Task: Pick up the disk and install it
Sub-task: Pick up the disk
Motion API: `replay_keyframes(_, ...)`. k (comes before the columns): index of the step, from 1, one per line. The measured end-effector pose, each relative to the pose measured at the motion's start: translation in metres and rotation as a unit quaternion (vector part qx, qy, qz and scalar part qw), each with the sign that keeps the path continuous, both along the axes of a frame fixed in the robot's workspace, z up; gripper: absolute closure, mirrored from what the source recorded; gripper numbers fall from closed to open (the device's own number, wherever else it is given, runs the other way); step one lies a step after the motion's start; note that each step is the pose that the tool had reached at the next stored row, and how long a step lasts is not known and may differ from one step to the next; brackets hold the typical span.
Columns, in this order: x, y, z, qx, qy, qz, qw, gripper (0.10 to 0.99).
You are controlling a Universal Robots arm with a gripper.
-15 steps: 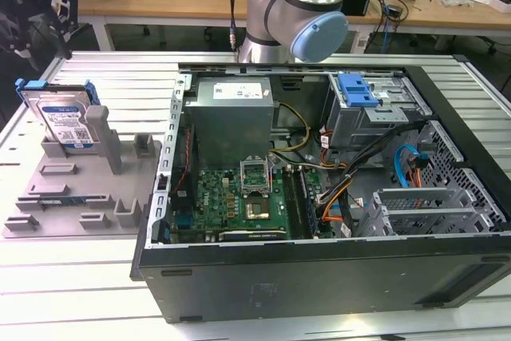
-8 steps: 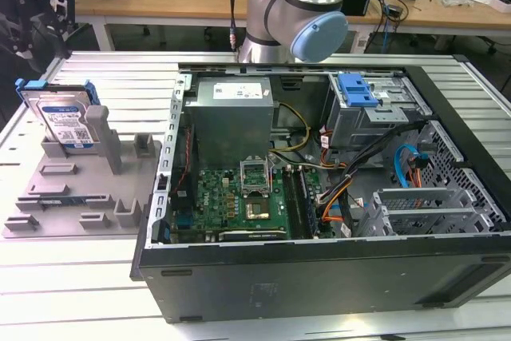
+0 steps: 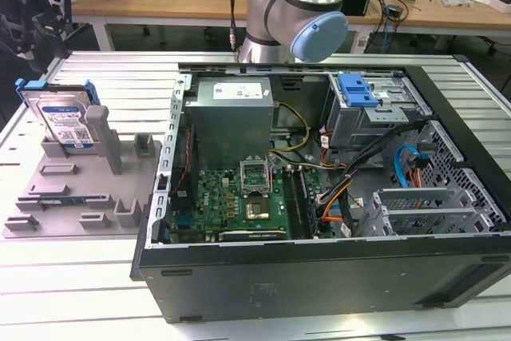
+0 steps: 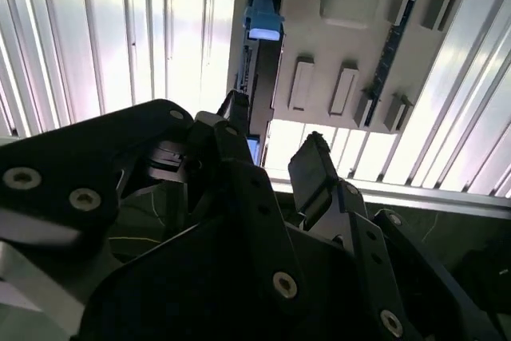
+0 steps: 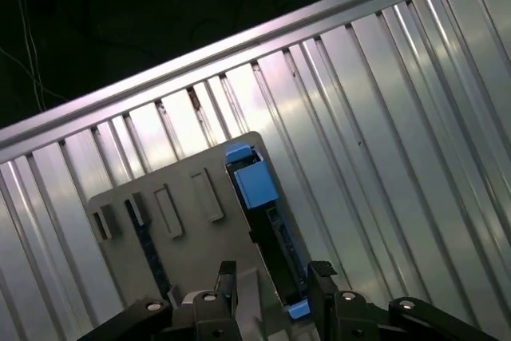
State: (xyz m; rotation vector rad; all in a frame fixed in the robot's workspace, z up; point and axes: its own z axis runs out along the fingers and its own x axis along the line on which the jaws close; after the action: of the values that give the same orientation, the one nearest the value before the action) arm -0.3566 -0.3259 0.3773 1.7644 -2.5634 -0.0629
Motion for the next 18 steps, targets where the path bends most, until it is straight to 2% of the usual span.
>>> replay_keyframes(2, 0.0000, 0.0001, -0.0001, -0.0011, 0.0000, 0.014, 0.9999, 0.604)
replay_keyframes(7, 0.0000, 0.0000, 0.0000, -0.0024, -0.0002, 0.016, 0.9999, 0.604)
replay_keyframes(10, 0.0001, 0.0001, 0.0000, -0.0024, -0.0032, 0.027, 0.9996, 0.604)
replay_keyframes(13, 0.0000, 0.0000, -0.0002, -0.0023, -0.0060, 0.066, 0.9978, 0.604)
replay_keyframes(18, -0.0009, 0.0007, -0.0009, -0.0024, -0.0094, 0.088, 0.9961, 0.604)
